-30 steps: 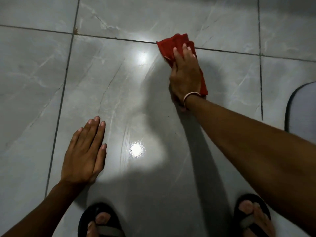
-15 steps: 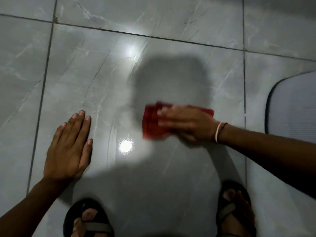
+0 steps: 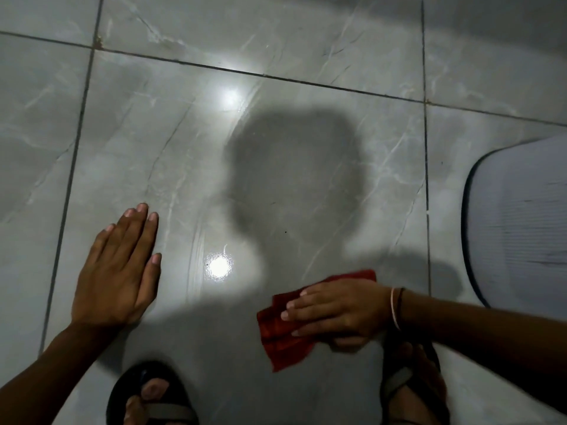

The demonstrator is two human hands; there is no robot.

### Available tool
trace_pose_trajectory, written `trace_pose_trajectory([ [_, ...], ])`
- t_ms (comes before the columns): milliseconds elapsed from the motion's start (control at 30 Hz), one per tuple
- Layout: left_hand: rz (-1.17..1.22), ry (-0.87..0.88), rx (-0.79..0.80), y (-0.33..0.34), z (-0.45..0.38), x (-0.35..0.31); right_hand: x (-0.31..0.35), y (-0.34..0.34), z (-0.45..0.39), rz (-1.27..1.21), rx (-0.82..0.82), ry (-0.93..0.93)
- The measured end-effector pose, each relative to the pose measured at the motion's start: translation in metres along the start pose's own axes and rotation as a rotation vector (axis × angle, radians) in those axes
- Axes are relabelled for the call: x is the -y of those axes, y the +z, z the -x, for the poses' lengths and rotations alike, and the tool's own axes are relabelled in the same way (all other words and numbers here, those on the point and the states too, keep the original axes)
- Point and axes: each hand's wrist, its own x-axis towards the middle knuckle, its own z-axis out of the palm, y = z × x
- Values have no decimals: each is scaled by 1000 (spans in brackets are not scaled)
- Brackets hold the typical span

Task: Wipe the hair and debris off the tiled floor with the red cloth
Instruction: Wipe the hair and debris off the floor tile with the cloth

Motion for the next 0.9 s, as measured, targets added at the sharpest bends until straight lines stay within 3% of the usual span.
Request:
trace_pose_trajectory([
  [67, 1, -10, 8, 0, 0, 0, -35, -16, -6, 59, -77, 76],
  [233, -7, -16, 12, 0, 0, -1, -138, -92, -51, 103, -588, 842],
  [300, -17, -16, 13, -3, -1, -1, -170, -119, -89, 24, -758, 1063],
  [367, -18, -15, 18, -3, -2, -1, -167, -119, -110, 6, -762, 1126],
  [400, -14, -16, 21, -4, -2, -2, -152, -108, -112, 29, -718, 1060],
  [467, -10, -16, 16, -4, -3, -2, -93, -73, -102, 54, -585, 736],
  [567, -10, -21, 4, -3, -2, -2, 12, -16, -86, -138, -127, 83],
  [633, -14, -20, -2, -1, -1, -2, 20, -2, -87, -124, 106, -244],
  [700, -19, -16, -6, -1, -1, -2, -15, -16, -92, -14, 131, -331],
  [767, -13, -16, 2, -1, -1, 0, -74, -45, -94, 113, -109, -99],
  [900, -28, -22, 15, -1, 1, -2, -190, -125, -90, 167, -707, 945],
])
